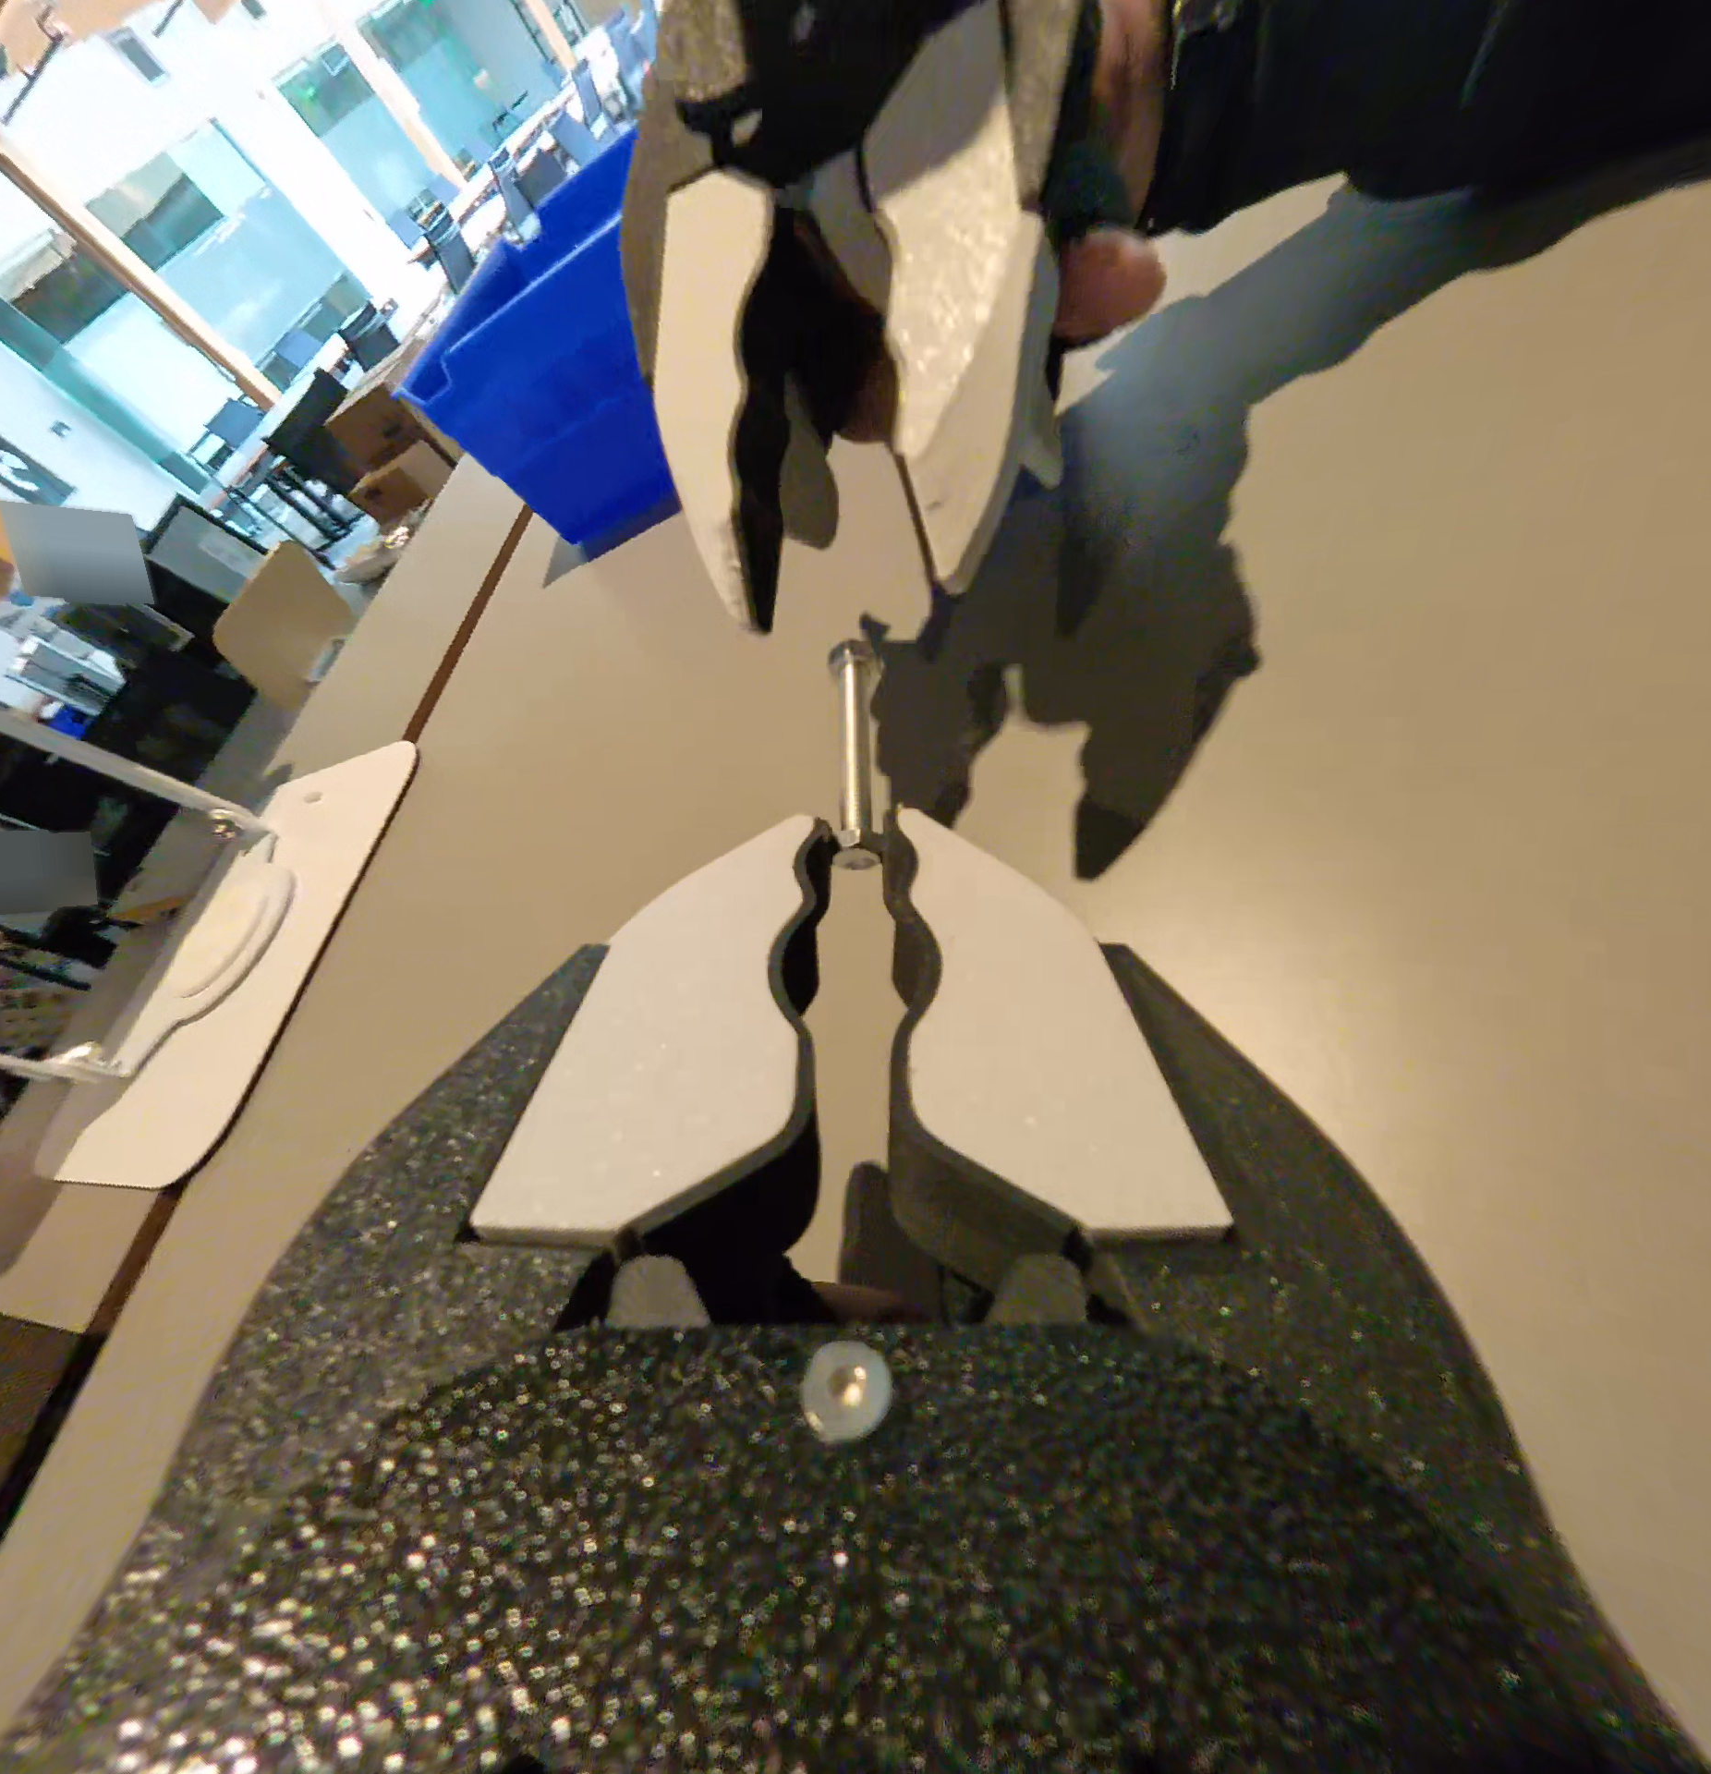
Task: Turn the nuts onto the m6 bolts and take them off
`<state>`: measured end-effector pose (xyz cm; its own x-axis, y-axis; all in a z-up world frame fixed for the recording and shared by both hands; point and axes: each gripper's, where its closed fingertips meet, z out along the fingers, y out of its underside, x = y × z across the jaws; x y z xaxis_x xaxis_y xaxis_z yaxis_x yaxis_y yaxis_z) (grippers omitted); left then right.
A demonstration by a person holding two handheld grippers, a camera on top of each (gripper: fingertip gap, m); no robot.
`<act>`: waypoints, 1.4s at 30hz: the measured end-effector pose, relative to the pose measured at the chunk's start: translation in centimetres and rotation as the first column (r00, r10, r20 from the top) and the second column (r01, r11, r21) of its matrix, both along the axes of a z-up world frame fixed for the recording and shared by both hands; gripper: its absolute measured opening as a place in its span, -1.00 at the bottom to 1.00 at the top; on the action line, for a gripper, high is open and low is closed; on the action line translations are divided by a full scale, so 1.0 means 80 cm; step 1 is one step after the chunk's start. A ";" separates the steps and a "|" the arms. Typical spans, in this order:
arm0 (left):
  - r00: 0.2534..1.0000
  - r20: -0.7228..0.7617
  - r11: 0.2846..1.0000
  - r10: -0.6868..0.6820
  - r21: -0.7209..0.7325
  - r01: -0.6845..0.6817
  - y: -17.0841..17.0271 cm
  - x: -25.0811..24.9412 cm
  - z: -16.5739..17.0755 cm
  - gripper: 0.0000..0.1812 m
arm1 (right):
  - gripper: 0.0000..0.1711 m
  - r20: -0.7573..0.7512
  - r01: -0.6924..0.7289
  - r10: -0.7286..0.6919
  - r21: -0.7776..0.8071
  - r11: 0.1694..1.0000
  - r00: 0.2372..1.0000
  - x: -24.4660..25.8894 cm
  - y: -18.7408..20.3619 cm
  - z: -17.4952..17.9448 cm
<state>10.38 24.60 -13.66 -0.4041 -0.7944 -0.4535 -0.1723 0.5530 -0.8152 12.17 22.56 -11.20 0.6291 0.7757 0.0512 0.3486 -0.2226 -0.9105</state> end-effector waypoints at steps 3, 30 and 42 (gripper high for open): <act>0.999 -0.013 0.998 -0.037 -0.060 0.036 -0.008 -0.002 0.001 -0.89 | -0.62 0.105 -0.020 0.008 0.110 0.994 0.994 -0.004 -0.001 -0.001; 0.997 -0.053 0.998 0.047 0.042 -0.045 0.003 0.004 -0.009 -0.89 | -0.44 -0.168 0.044 -0.090 -0.261 0.964 0.982 0.012 0.013 -0.031; 0.997 -0.042 0.979 -0.057 -0.200 0.048 -0.011 -0.006 0.009 -0.89 | -0.68 0.047 -0.046 0.037 0.187 0.981 0.998 0.007 -0.002 -0.003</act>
